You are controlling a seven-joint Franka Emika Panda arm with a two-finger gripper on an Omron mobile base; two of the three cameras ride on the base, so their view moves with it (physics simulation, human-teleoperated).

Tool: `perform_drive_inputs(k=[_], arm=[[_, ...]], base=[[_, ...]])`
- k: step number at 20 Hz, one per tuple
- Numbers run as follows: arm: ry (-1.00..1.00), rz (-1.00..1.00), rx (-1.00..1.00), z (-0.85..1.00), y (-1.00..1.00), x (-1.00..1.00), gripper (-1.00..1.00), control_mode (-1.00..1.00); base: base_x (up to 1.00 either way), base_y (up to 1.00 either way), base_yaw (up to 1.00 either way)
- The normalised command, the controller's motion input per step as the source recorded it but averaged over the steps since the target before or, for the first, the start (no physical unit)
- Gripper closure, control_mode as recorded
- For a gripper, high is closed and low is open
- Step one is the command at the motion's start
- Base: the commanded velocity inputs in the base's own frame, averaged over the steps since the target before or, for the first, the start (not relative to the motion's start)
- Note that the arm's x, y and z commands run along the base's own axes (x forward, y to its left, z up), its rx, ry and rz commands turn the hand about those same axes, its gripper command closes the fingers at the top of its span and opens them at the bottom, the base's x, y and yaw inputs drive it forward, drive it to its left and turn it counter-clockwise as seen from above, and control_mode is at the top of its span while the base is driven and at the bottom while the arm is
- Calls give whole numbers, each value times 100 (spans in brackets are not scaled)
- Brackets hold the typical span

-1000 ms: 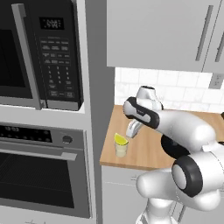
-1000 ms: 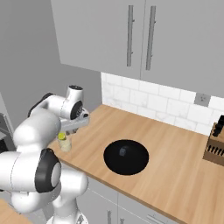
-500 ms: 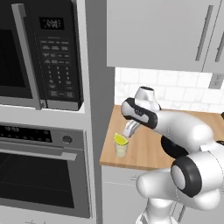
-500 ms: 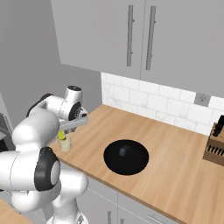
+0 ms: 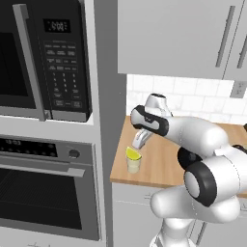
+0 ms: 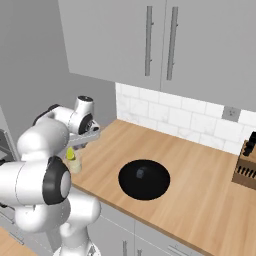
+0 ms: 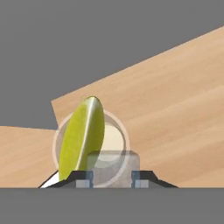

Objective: Grab a lemon wedge from the fridge and one ice cube from the ice bowl, and put them in the glass of lemonade.

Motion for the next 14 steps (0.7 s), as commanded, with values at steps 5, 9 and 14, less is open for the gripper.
perform_drive_inputs(k=[5,9,14], arm=[[0,0,0,-16,11,4,100,-100],[0,0,0,-19,0,2,100,-100],[0,0,0,-10,3,0,100,-100]], base=[[0,0,0],[0,0,0],[0,0,0]])
